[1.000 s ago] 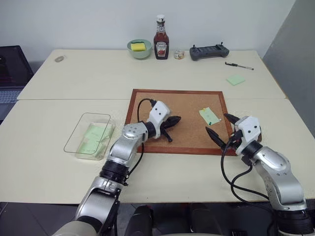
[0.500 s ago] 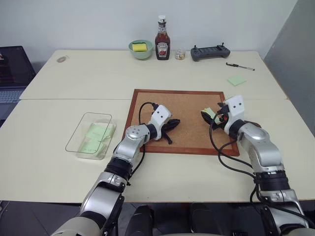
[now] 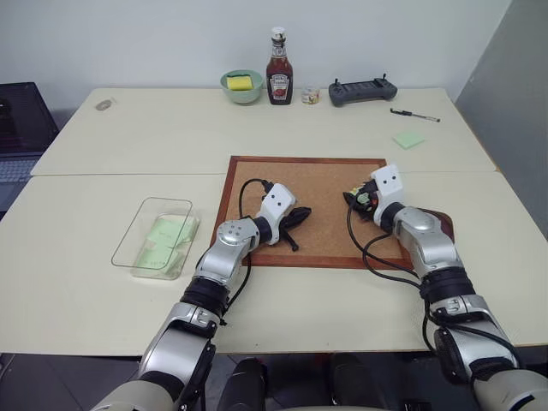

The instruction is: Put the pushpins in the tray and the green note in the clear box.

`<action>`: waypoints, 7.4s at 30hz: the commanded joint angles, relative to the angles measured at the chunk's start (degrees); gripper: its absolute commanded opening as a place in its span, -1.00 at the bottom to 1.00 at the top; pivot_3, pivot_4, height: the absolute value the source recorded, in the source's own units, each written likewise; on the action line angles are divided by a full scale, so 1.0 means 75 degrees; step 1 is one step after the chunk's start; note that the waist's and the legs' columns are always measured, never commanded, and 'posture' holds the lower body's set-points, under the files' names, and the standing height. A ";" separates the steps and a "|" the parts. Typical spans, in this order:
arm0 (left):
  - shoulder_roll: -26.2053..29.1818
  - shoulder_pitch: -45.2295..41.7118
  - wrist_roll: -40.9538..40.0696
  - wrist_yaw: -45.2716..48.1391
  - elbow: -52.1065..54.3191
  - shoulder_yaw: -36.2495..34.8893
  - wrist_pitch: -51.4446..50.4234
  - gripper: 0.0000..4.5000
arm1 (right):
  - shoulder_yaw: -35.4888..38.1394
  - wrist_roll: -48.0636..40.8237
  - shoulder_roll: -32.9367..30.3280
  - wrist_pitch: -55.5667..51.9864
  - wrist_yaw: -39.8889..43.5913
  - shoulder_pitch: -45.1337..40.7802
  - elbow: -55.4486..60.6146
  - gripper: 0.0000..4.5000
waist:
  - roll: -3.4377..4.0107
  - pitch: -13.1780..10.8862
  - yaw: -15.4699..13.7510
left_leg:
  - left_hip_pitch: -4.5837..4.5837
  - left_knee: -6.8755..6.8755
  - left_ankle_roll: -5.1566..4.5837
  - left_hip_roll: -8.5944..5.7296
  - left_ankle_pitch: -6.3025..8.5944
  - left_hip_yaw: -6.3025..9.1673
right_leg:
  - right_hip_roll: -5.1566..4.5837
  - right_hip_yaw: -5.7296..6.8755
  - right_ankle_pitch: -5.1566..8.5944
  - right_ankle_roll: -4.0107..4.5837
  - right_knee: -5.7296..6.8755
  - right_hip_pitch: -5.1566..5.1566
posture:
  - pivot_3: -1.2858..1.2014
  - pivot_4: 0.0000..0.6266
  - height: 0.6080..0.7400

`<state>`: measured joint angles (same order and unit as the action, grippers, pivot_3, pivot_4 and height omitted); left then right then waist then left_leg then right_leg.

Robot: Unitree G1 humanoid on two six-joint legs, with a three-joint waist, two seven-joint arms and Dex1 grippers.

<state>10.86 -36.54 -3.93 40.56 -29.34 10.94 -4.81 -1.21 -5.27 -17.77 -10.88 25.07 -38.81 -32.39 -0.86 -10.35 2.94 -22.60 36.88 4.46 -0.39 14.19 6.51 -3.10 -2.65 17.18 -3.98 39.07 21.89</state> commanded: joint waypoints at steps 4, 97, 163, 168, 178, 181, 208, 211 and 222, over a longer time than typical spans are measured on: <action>-0.0079 0.0186 0.0102 0.0018 0.0111 0.0106 -0.0123 -1.00 | 0.0195 0.0057 -0.0060 0.0296 -0.0126 -0.0243 -0.0115 -0.42 | 0.0000 0.0000 0.0000 | -0.0001 0.0000 0.0000 -0.0001 0.0000 0.0001 | 0.0000 0.0000 0.0000 0.0000 -0.0001 0.0000 | 0.03 -0.52 1.00; -0.0284 0.0173 0.0522 0.0005 -0.0467 0.0208 0.0168 -1.00 | 0.2052 -0.1120 -0.3289 -0.3072 0.1174 0.4050 0.6499 0.77 | 0.0046 0.0027 -0.0153 | 0.0065 -0.0013 -0.0006 -0.0004 0.0004 -0.0007 | -0.0003 -0.0004 0.0005 -0.0009 -0.0034 -0.0079 | 0.03 -0.52 1.00; -0.0160 0.0300 0.0609 -0.0055 -0.0368 0.0311 0.0220 -1.00 | 0.2189 -0.1084 -0.3540 -0.2672 0.1569 0.3784 0.5869 -0.99 | 0.0043 0.0030 -0.0165 | 0.0071 -0.0037 -0.0007 -0.0004 0.0005 -0.0002 | -0.0005 0.0002 0.0005 -0.0009 -0.0059 -0.0086 | 0.03 -0.52 1.00; -0.0224 0.0225 0.0630 -0.0004 -0.0513 0.0355 0.0297 -1.00 | 0.2367 -0.1056 -0.4047 -0.2824 0.1805 0.4754 0.6283 -0.99 | 0.0050 0.0034 -0.0139 | 0.0087 -0.0037 -0.0007 -0.0002 0.0005 -0.0008 | -0.0004 -0.0002 0.0008 -0.0014 -0.0057 -0.0098 | 0.03 -0.52 1.00; -0.0314 0.0088 0.0697 0.0059 -0.0739 0.0363 0.0424 -1.00 | 0.1819 -0.0587 -0.3866 -0.2672 0.1393 0.4626 0.5836 -0.79 | 0.0051 0.0035 -0.0163 | 0.0090 -0.0035 -0.0007 -0.0004 0.0005 -0.0007 | -0.0005 0.0000 0.0013 -0.0023 -0.0062 -0.0107 | 0.03 -0.52 1.00; -0.0305 0.0106 0.0705 0.0065 -0.0738 0.0355 0.0443 -1.00 | 0.1750 -0.0503 -0.3812 -0.2603 0.1350 0.4531 0.5671 -0.47 | 0.0050 0.0034 -0.0174 | 0.0088 -0.0036 -0.0007 -0.0005 0.0005 -0.0006 | -0.0006 0.0000 0.0012 -0.0021 -0.0063 -0.0107 | 0.03 -0.52 1.00; -0.0295 0.0101 0.0752 0.0061 -0.0761 0.0378 0.0470 -1.00 | 0.1771 -0.0230 -0.3630 -0.2456 0.0907 0.4330 0.5208 0.98 | 0.0052 0.0035 -0.0172 | 0.0088 -0.0037 -0.0007 -0.0004 0.0005 -0.0006 | -0.0005 0.0000 0.0011 -0.0019 -0.0065 -0.0106 | 0.03 -0.52 1.00; -0.0292 0.0113 0.0756 0.0063 -0.0744 0.0382 0.0469 -1.00 | 0.1772 -0.0224 -0.3603 -0.2491 0.0878 0.4329 0.5192 0.98 | 0.0052 0.0035 -0.0172 | 0.0088 -0.0037 -0.0007 -0.0004 0.0005 -0.0006 | -0.0005 0.0001 0.0010 -0.0019 -0.0065 -0.0106 | 0.03 -0.52 1.00; -0.0301 0.0101 0.0784 0.0062 -0.0768 0.0392 0.0492 -1.00 | 0.2878 -0.1396 -0.2967 -0.3953 0.0489 0.3755 0.5339 0.98 | 0.0054 0.0036 -0.0173 | 0.0088 -0.0037 -0.0007 -0.0005 0.0005 -0.0005 | -0.0006 -0.0001 0.0010 -0.0017 -0.0064 -0.0107 | 0.03 -0.52 1.00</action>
<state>8.71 -36.76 0.34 40.87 -32.50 12.23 -0.53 16.93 -13.81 -39.73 -38.34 29.82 -9.40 6.17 -0.46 -10.08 1.65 -21.96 36.61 4.41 -0.42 14.22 6.48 -3.14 -2.65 17.25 -4.10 38.59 21.09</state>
